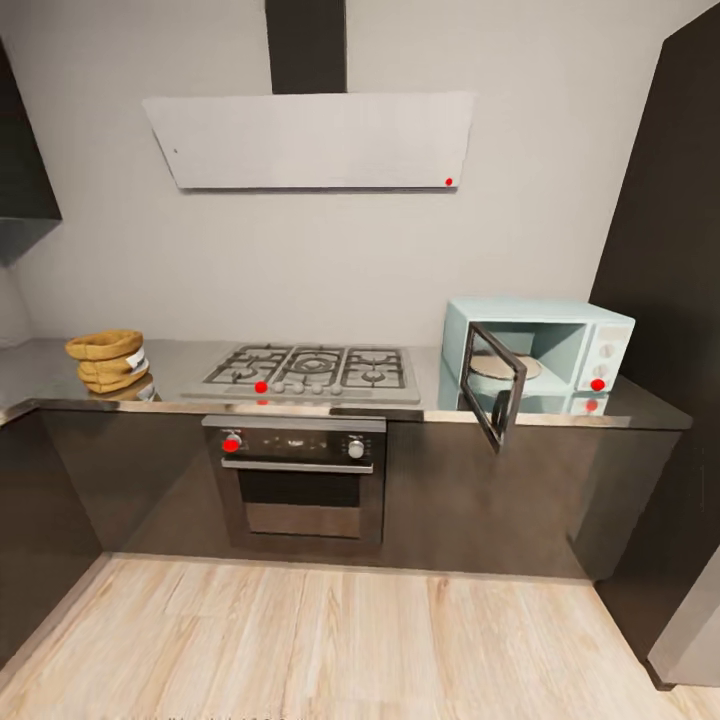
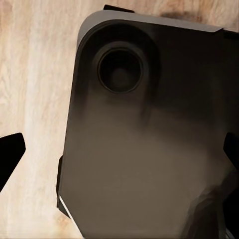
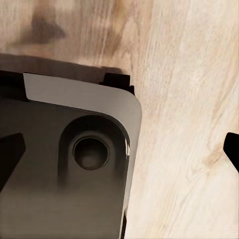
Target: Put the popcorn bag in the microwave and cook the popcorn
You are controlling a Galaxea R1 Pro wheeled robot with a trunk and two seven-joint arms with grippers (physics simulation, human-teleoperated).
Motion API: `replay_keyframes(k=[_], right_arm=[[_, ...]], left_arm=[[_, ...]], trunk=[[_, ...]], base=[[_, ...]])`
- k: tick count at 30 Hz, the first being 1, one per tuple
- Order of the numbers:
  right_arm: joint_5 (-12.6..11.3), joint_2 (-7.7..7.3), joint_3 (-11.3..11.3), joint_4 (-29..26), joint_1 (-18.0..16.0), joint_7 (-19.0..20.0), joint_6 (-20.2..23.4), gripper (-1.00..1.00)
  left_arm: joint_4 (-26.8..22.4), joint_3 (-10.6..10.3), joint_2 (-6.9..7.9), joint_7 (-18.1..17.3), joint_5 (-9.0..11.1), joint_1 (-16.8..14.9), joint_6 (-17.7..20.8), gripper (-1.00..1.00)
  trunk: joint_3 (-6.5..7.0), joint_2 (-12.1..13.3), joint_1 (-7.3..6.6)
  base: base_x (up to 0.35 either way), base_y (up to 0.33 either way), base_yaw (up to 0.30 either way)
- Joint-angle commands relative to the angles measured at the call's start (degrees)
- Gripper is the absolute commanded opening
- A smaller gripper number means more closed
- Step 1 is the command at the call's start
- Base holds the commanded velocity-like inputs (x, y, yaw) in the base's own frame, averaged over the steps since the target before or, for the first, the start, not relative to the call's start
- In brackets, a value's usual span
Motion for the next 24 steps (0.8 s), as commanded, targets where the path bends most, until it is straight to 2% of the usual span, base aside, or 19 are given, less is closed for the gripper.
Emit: replay_keyframes(k=[1,7,24], right_arm=[[0.52,0.01,-0.47,0.09,-0.07,-0.22,0.04,1.0],[0.58,0.69,-0.49,0.09,-0.15,-2.45,-0.2,1.0],[0.59,0.69,-0.49,0.09,-0.16,-2.55,-0.22,1.0]], left_arm=[[-0.07,0.03,0.0,0.06,0.38,0.02,-0.03,1.0],[-0.06,0.03,-0.03,0.06,0.42,0.01,-0.03,1.0],[-0.06,-0.02,-0.08,0.06,0.43,0.01,-0.03,1.0]], trunk=[[-0.05,-0.03,0.0],[-0.05,-0.03,0.0],[-0.05,-0.03,0.0]], base=[[0.0,0.0,0.279],[0.0,0.0,0.279],[0.0,0.0,0.279]])
